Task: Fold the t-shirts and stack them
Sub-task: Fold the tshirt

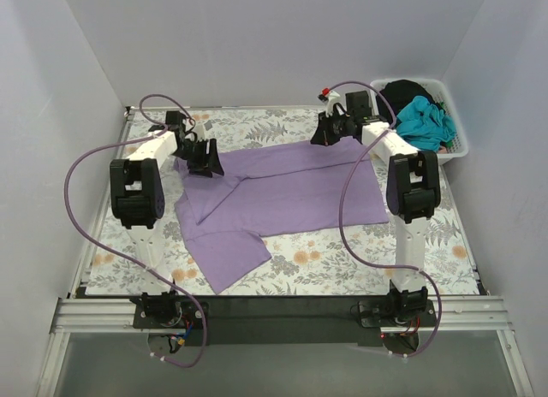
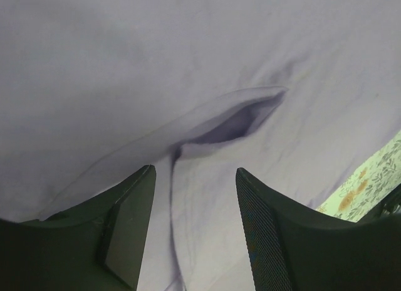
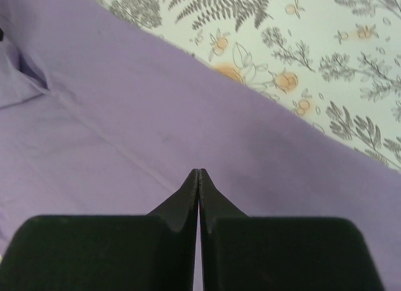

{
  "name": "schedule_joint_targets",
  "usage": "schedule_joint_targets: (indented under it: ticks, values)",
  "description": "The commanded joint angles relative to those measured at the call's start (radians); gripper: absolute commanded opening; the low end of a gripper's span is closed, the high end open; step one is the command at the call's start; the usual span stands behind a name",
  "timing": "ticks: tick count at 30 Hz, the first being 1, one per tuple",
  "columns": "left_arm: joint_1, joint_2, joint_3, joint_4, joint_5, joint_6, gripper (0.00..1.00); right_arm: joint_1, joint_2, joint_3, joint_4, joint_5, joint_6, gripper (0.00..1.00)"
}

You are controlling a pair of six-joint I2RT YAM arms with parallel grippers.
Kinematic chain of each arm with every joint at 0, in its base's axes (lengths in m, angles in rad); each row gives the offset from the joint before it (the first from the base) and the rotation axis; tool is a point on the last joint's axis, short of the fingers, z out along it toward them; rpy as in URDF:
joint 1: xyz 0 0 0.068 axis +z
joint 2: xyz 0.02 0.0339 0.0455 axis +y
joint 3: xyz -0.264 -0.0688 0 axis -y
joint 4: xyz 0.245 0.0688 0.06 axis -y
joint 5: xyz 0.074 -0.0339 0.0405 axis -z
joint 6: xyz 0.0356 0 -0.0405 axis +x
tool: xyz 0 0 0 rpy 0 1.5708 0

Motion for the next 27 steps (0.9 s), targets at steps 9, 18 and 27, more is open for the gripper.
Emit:
schedule_joint_targets:
  ticks: [9,18,27]
  values:
    - [-0.061,0.039,0.067,0.011,0.04,0.034,0.53,-0.098,-0.002,0.001,-0.175,0.056,-0.136,0.01]
    - [-0.089,0.02,0.067,-0.025,0.017,0.071,0.23,-0.116,-0.005,0.008,-0.189,0.049,-0.152,0.01]
    - [-0.17,-0.106,0.01,-0.06,0.043,0.126,0.0,-0.125,-0.002,0.008,-0.203,0.043,-0.155,0.01]
